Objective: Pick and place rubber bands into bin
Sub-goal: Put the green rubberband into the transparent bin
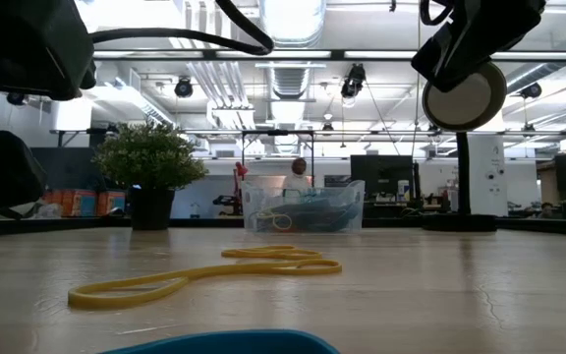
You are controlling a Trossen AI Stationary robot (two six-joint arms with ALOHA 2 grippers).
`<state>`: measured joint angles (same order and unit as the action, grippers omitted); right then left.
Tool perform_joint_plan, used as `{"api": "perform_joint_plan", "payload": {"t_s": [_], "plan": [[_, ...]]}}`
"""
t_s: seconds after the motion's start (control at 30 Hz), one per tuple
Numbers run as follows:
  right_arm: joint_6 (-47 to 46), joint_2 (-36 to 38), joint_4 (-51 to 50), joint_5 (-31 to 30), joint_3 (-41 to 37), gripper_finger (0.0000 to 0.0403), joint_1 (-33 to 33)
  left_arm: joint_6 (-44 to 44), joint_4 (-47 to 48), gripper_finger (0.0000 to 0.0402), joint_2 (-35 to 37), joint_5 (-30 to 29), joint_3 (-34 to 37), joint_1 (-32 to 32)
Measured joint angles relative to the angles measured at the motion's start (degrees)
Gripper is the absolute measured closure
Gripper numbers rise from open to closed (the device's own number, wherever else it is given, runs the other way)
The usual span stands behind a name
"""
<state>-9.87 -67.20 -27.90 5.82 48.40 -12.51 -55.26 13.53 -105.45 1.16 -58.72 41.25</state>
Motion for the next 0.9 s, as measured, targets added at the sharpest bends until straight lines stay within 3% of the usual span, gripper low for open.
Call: {"api": "perform_joint_plan", "payload": {"t_s": [0.43, 0.73, 0.9], "plan": [[0.39, 0.00, -0.21, 0.01, 0.00, 0.0346, 0.00, -1.61, 1.08, 0.0401, 0.22, -1.00, -2.17, -0.02], [-0.24, 0.00, -0.15, -0.02, 0.00, 0.0346, 0.00, -2.36, 1.42, 0.0401, 0.69, -7.00, -4.61, -1.08], [-0.37, 0.00, -0.15, -0.02, 0.00, 0.0346, 0.00, -1.70, 1.27, 0.0401, 2.84, -14.61, -4.62, -1.96]]}}
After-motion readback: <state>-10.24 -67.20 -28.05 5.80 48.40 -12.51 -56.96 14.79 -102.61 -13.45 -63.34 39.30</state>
